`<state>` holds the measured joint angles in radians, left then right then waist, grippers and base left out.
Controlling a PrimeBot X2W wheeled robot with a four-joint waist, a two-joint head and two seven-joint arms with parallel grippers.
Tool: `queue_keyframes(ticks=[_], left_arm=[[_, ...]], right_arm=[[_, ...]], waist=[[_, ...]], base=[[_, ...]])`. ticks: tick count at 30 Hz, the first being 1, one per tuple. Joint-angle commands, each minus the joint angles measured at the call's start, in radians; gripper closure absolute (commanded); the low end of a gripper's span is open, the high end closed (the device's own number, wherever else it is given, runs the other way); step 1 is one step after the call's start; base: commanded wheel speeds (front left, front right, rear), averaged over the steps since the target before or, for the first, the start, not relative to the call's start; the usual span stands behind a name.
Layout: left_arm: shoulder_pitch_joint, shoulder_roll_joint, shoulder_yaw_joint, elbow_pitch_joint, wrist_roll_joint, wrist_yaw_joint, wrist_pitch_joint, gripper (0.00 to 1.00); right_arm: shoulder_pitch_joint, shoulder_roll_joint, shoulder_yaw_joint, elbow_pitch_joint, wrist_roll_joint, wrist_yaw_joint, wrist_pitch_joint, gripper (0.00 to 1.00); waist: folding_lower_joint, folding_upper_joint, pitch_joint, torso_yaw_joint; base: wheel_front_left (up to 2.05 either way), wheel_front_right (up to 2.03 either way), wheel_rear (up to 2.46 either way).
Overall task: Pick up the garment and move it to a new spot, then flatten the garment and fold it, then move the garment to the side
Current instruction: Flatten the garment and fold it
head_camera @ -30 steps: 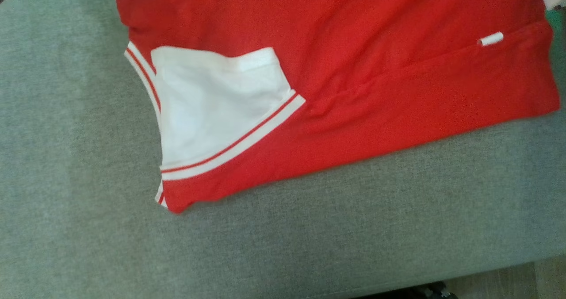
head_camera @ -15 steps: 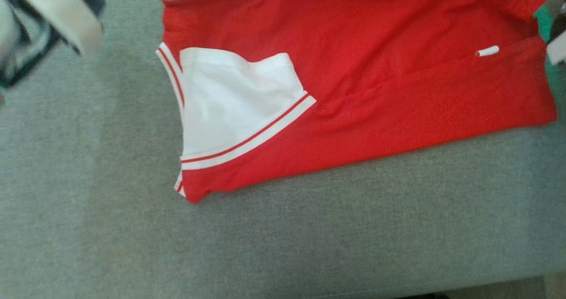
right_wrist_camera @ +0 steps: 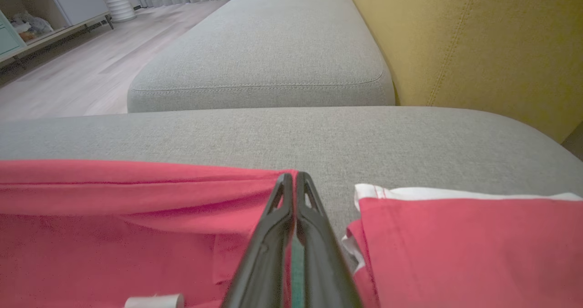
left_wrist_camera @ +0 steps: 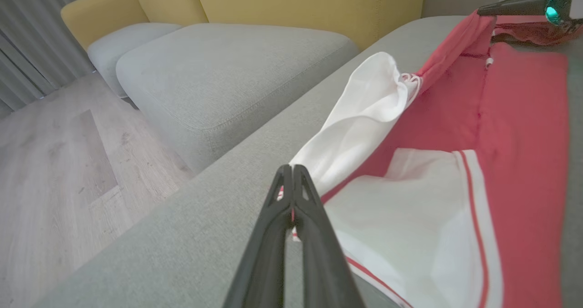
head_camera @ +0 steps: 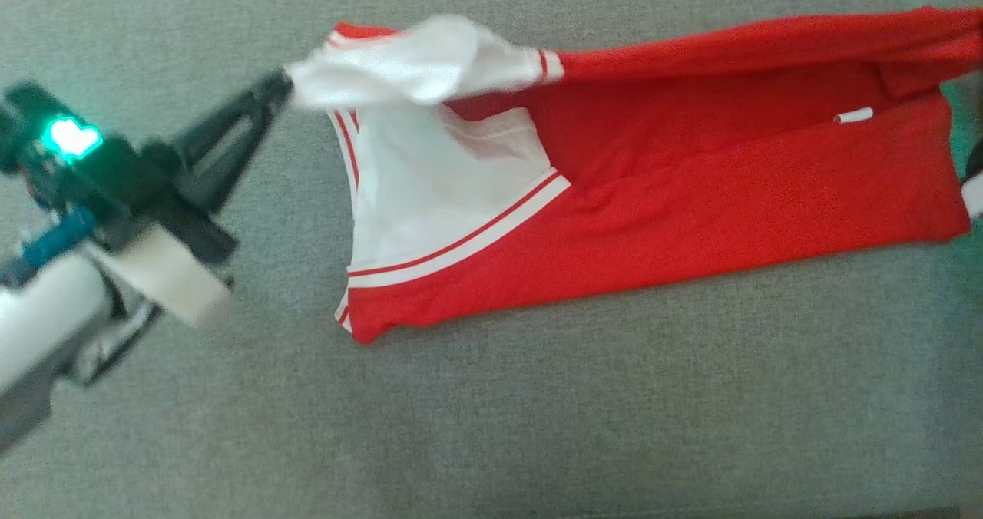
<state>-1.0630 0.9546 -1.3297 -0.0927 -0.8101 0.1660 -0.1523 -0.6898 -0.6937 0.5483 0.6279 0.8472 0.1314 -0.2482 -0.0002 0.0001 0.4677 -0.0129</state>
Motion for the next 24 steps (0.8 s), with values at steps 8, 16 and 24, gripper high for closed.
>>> queue_keyframes(ticks=[8, 16, 24], left_arm=[[0.159, 0.038, 0.049, -0.098, 0.022, 0.072, -0.015, 1.0], [0.261, -0.01, 0.05, -0.096, 0.002, 0.109, -0.048, 1.0], [0.351, -0.156, 0.109, -0.03, -0.015, 0.234, -0.102, 0.0]], right_arm=[[0.188, -0.022, -0.108, -0.077, -0.063, -0.001, -0.013, 1.0], [0.299, 0.004, -0.189, -0.117, -0.106, -0.001, -0.005, 0.03], [0.376, 0.081, -0.303, -0.142, -0.137, -0.001, -0.005, 0.0]], waist=[[0.0002, -0.0001, -0.021, 0.012], [0.0002, -0.0001, -0.031, 0.017], [0.0002, -0.0001, -0.048, 0.026]], base=[[0.0, 0.0, 0.0], [0.0, 0.0, 0.0], [0.0, 0.0, 0.0]])
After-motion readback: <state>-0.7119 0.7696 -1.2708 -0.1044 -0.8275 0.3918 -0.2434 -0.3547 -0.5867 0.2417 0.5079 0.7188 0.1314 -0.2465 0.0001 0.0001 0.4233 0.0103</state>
